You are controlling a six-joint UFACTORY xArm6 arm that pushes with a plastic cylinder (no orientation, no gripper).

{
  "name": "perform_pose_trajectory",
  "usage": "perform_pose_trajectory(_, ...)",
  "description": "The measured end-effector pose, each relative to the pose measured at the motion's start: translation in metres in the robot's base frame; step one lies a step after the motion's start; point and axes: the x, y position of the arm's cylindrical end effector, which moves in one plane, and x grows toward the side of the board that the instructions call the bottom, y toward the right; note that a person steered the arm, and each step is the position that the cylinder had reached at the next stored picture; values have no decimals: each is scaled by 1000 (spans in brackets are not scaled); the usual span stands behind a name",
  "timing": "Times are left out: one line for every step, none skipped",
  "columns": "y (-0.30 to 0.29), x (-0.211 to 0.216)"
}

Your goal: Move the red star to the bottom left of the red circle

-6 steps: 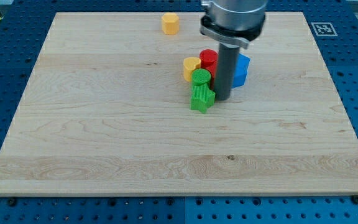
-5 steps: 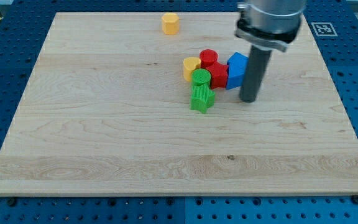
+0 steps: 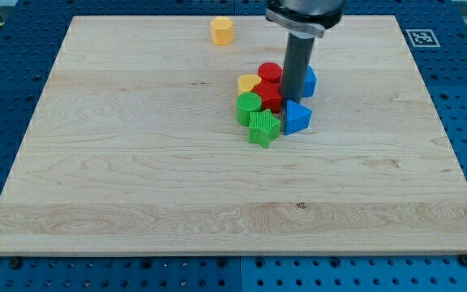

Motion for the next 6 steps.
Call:
perform_pose_trajectory(-4,0)
perform_pose_trajectory(21,0)
perform_pose_trajectory(76,0)
perform_pose_trajectory(96,-5)
perform_pose_trajectory(79,-18)
perform_pose_trajectory(78,-22)
